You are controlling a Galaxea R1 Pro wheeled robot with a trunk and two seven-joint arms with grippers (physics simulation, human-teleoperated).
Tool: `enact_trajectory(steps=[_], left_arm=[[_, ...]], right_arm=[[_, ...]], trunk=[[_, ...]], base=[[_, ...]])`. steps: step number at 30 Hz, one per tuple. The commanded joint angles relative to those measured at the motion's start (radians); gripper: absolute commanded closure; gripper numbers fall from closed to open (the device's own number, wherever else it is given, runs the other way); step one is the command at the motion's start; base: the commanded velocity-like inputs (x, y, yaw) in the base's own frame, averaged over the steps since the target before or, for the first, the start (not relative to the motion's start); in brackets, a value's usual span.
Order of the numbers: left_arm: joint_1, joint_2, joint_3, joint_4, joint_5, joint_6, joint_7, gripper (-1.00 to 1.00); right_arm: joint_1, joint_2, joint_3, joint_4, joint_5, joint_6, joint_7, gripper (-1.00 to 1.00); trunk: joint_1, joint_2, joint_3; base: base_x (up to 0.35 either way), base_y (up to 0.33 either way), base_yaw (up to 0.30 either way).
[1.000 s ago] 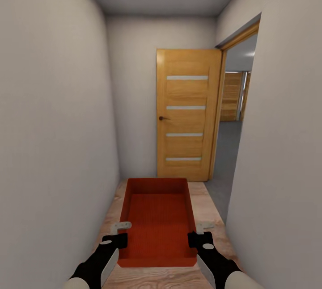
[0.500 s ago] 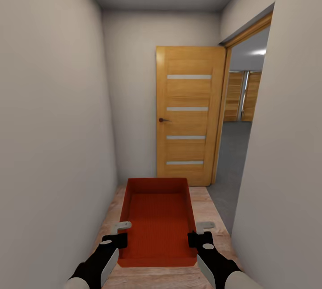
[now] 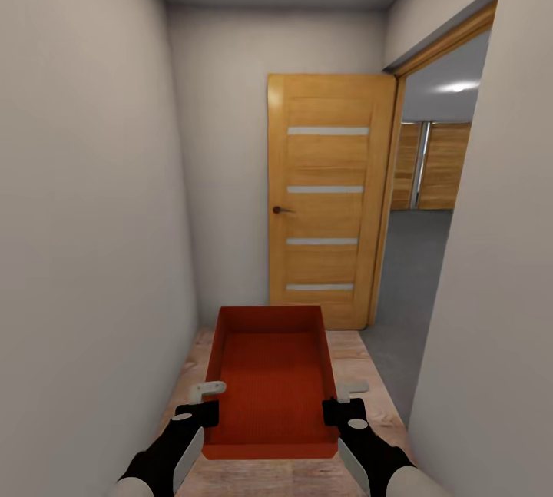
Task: Move the two storage containers from the living room to the garage. In the garage, place one container on the floor and stack the other container on top of it (either order is fine).
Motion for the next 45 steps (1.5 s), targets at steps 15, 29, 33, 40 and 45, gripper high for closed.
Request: enact_trajectory(steps=[15, 29, 33, 40, 45], left_arm=[[0.0, 0.0, 0.017, -0.002, 0.063, 0.007, 0.003, 1.0], [0.0, 0.0, 0.017, -0.003, 0.062, 0.007, 0.003, 1.0], [0.0, 0.0, 0.015, -0.003, 0.062, 0.007, 0.003, 1.0], [0.0, 0.0, 0.016, -0.004, 0.061, 0.007, 0.004, 1.0], [0.0, 0.0, 0.016, -0.004, 0.062, 0.007, 0.004, 1.0]], right_arm=[[-0.001, 0.0, -0.03, -0.003, 0.005, -0.057, -0.012, 1.0], [-0.001, 0.0, -0.03, -0.003, 0.005, -0.057, -0.012, 1.0], [-0.001, 0.001, -0.03, -0.003, 0.004, -0.055, -0.014, 1.0], [-0.001, 0.002, -0.03, -0.003, 0.003, -0.055, -0.014, 1.0], [-0.001, 0.002, -0.03, -0.003, 0.003, -0.055, -0.014, 1.0]], trunk=[[0.001, -0.001, -0.001], [0.001, -0.001, -0.001], [0.001, -0.001, -0.001], [0.001, -0.001, -0.001], [0.001, -0.001, -0.001]], base=[[0.322, 0.0, 0.0], [0.281, 0.0, 0.0], [0.013, 0.0, -0.062], [0.001, 0.0, -0.253], [0.0, 0.0, -0.284]])
